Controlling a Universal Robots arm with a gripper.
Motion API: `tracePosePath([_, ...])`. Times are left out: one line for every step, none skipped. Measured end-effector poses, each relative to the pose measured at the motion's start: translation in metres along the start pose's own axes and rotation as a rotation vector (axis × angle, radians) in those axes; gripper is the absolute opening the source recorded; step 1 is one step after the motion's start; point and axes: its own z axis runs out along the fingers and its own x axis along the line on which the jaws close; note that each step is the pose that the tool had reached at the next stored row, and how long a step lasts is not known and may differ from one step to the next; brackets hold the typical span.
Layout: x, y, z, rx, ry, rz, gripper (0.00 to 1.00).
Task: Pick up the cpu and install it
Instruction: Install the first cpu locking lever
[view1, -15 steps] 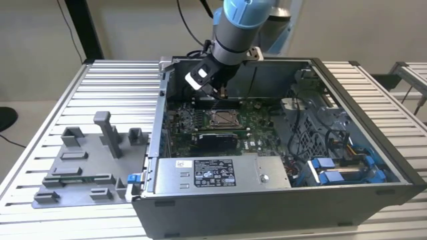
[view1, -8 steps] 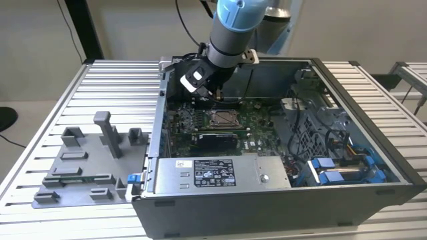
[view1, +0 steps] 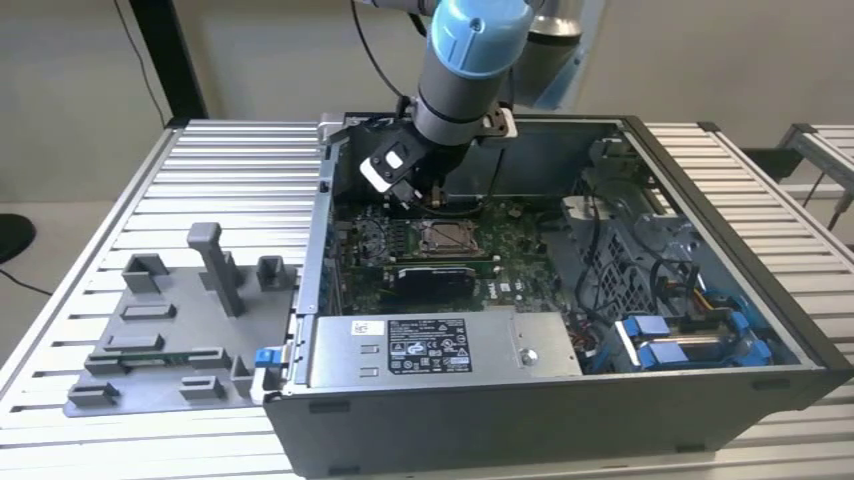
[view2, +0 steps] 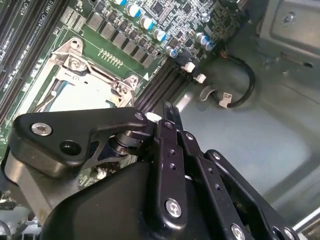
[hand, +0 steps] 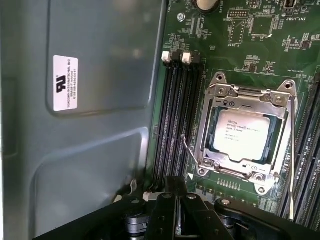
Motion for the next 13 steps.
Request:
tracePosePath([-0.0007,0.0000,0.0015,-0.0017,0.0009,0.003,0.00])
tracePosePath([-0.0014,0.0001,0.0028,-0.0031,0.0017,0.006,0.00])
tracePosePath([-0.0021,0.0002,0.0041,-0.0042,0.0023,0.008,0.00])
tracePosePath([-0.0027,0.0001,0.0044,-0.0048,0.0023,0.010,0.00])
tracePosePath([-0.0035,-0.0001,0.0042,-0.0050,0.0023,0.010,0.00])
tracePosePath([-0.0047,-0.0002,0.0039,-0.0051,0.0031,0.010,0.00])
tracePosePath([-0.0060,-0.0004,0.0039,-0.0053,0.0046,0.010,0.00])
tracePosePath([-0.0067,-0.0003,0.0048,-0.0060,0.0064,0.010,0.00])
tracePosePath([-0.0071,-0.0003,0.0057,-0.0064,0.0073,0.011,0.00])
tracePosePath([-0.0075,-0.0002,0.0065,-0.0066,0.0074,0.012,0.00])
tracePosePath([-0.0077,-0.0002,0.0070,-0.0068,0.0075,0.012,0.00])
tracePosePath([-0.0080,-0.0001,0.0075,-0.0070,0.0075,0.012,0.00])
tracePosePath([-0.0083,0.0000,0.0080,-0.0071,0.0075,0.013,0.00])
